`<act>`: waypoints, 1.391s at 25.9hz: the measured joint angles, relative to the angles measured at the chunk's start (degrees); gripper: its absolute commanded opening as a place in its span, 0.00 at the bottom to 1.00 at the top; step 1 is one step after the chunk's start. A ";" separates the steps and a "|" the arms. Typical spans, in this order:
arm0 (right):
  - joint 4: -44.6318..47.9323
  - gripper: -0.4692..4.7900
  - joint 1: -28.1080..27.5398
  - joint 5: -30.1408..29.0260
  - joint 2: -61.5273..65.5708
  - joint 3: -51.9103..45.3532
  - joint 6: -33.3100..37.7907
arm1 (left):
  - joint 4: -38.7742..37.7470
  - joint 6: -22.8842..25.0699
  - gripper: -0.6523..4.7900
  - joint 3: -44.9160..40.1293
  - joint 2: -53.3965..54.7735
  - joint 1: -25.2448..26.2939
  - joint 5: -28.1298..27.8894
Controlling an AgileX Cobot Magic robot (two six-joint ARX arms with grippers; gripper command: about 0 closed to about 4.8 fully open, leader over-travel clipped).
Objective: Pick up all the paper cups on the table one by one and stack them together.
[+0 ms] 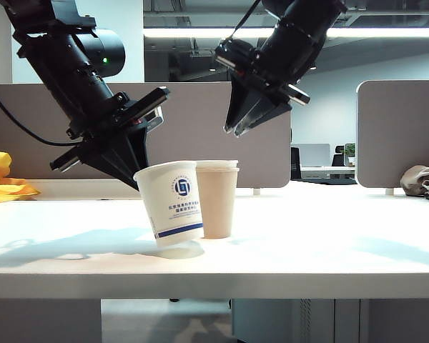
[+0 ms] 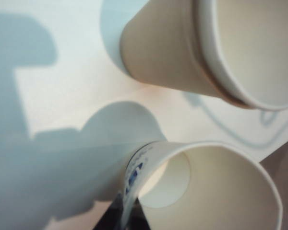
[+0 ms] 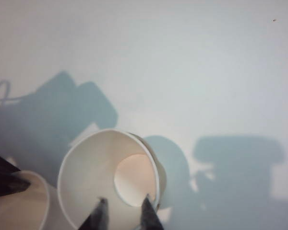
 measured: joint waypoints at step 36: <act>-11.74 0.07 -1.22 11.30 -19.12 0.04 -2.19 | -1.68 -1.33 0.11 20.85 4.13 -0.04 -3.23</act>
